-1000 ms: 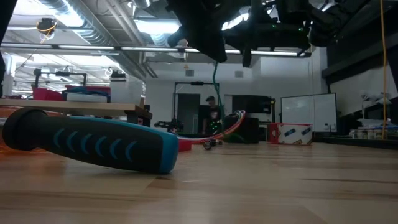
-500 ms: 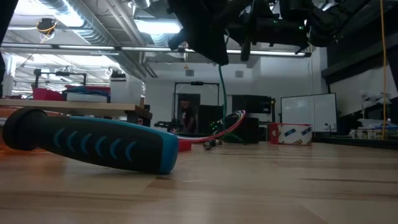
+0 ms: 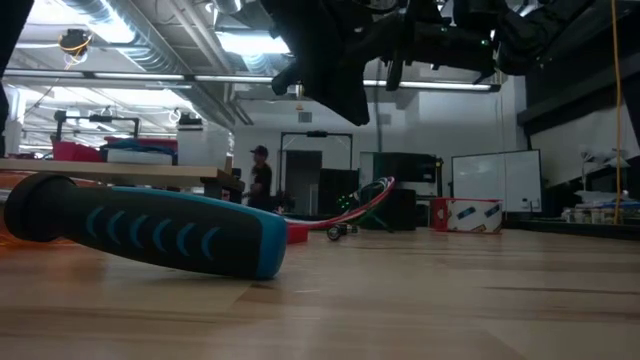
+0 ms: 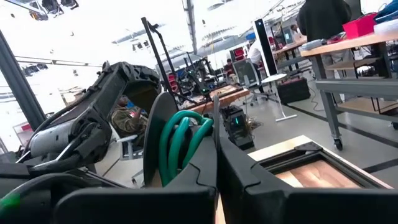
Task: Coil cords
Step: Coil the green wire into the black spool
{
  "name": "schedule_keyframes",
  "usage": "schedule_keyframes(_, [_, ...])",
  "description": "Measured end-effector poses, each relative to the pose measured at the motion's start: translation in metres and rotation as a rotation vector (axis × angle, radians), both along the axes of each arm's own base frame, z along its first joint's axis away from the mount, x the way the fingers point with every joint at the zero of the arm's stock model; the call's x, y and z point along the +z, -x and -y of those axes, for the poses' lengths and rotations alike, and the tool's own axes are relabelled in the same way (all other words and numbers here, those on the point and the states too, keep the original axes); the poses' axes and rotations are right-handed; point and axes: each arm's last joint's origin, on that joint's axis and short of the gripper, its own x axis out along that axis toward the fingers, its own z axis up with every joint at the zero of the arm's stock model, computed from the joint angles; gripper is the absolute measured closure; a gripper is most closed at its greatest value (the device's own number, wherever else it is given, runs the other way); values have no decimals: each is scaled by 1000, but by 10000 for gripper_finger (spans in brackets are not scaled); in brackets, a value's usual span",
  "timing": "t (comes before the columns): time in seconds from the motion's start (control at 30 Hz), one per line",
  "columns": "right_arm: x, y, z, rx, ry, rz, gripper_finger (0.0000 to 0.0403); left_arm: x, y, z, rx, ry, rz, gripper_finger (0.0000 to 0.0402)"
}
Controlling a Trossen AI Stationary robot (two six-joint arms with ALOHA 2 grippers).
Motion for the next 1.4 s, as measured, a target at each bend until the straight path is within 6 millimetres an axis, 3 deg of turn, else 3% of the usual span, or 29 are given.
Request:
schedule_keyframes(0.33, [0,0,-1,17,6,4,402,0,0,1,18,4,12,397])
schedule_keyframes(0.57, [0,0,-1,17,14,3,402,-6,5,4,14,176,-22,380])
schedule_keyframes(0.8, [0,2,4,25,44,-2,402,-11,17,19,133,234,-47,399])
schedule_keyframes(1.0, [0,5,10,72,62,-9,402,-7,24,47,244,95,95,400])
schedule_keyframes(1.17, [0,6,11,85,67,-11,402,3,41,84,395,-199,401,399])
schedule_keyframes(1.3, [0,6,11,91,70,-11,402,9,56,113,401,-374,564,399])
schedule_keyframes(1.4, [0,6,10,93,70,-11,402,10,60,120,390,-384,583,394])
